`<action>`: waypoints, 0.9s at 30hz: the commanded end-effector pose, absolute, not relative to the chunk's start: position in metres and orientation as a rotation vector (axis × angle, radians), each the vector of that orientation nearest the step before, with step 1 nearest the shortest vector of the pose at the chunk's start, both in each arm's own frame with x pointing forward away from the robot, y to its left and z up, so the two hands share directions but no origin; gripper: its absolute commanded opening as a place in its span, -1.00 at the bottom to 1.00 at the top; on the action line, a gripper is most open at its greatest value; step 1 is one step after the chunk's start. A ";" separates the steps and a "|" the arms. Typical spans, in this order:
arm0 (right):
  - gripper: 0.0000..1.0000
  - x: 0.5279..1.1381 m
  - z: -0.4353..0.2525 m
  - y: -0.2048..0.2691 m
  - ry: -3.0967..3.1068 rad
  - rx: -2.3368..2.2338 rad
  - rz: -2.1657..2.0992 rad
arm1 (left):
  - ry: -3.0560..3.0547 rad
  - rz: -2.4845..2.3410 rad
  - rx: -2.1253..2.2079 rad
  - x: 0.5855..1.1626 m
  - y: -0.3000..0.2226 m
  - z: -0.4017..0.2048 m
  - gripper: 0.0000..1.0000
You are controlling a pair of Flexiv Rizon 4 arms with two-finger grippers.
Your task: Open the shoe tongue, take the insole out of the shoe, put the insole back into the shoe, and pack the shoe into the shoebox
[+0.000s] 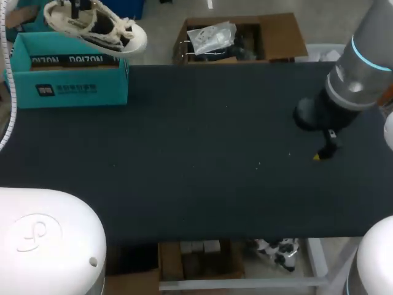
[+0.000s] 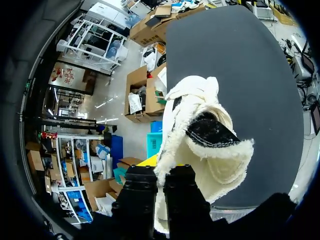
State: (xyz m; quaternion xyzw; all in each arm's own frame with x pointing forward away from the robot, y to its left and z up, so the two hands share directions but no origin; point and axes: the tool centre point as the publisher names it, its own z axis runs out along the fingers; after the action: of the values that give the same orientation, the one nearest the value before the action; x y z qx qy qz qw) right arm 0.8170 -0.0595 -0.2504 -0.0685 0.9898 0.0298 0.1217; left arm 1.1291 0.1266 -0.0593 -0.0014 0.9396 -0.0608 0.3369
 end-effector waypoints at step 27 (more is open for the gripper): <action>1.00 0.855 -0.239 -0.021 3.139 0.179 -0.110 | 2.634 -0.344 -0.170 1.230 0.271 -0.182 -1.00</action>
State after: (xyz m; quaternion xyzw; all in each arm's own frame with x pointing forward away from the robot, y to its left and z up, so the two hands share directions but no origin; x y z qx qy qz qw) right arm 0.8528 -0.0218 -0.2412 0.0566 0.9977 -0.0330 0.0183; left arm 1.2106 0.2683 -0.1670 -0.0621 0.9588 -0.1165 0.2516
